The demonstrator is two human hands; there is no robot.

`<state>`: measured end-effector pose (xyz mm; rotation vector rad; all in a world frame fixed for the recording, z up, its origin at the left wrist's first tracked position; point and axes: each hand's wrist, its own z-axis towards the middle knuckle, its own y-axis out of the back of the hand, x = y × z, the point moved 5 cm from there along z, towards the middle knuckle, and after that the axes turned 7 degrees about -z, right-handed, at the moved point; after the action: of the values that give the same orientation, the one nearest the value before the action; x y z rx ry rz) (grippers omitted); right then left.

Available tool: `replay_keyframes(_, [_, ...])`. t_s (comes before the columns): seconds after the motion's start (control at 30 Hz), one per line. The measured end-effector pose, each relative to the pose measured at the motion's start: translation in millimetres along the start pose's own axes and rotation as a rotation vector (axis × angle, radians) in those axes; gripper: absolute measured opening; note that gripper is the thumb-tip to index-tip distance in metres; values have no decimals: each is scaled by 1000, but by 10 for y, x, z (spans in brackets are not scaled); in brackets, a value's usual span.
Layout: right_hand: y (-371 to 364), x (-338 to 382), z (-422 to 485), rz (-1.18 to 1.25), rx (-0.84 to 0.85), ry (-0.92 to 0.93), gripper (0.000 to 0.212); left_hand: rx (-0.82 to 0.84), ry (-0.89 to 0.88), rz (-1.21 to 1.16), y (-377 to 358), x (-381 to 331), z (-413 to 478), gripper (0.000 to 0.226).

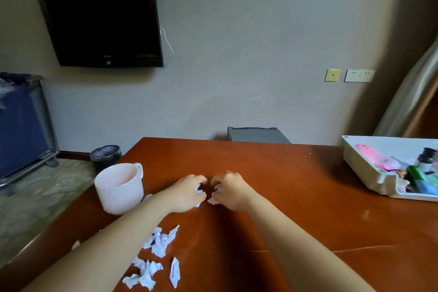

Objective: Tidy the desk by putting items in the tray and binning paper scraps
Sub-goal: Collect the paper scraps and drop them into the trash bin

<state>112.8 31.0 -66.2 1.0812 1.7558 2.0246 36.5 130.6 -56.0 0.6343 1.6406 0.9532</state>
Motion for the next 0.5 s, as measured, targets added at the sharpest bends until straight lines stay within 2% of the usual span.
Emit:
replay_keyframes(0.07, [39,-41,-52,-95,14,-44,39,17,11,179,6,-31,-80,50])
replay_keyframes(0.2, [70,-17,-164,-149,49,-93,54,-50,24,326,40,-71,-176,44])
replay_keyframes(0.37, [104,73,-210,-56,-33,-99,29,-153,57,253,40,-132,-182,24])
replay_keyframes(0.5, [112,68,-274,5,-37,-120,23,-182,76,176,29,-142,-189,18])
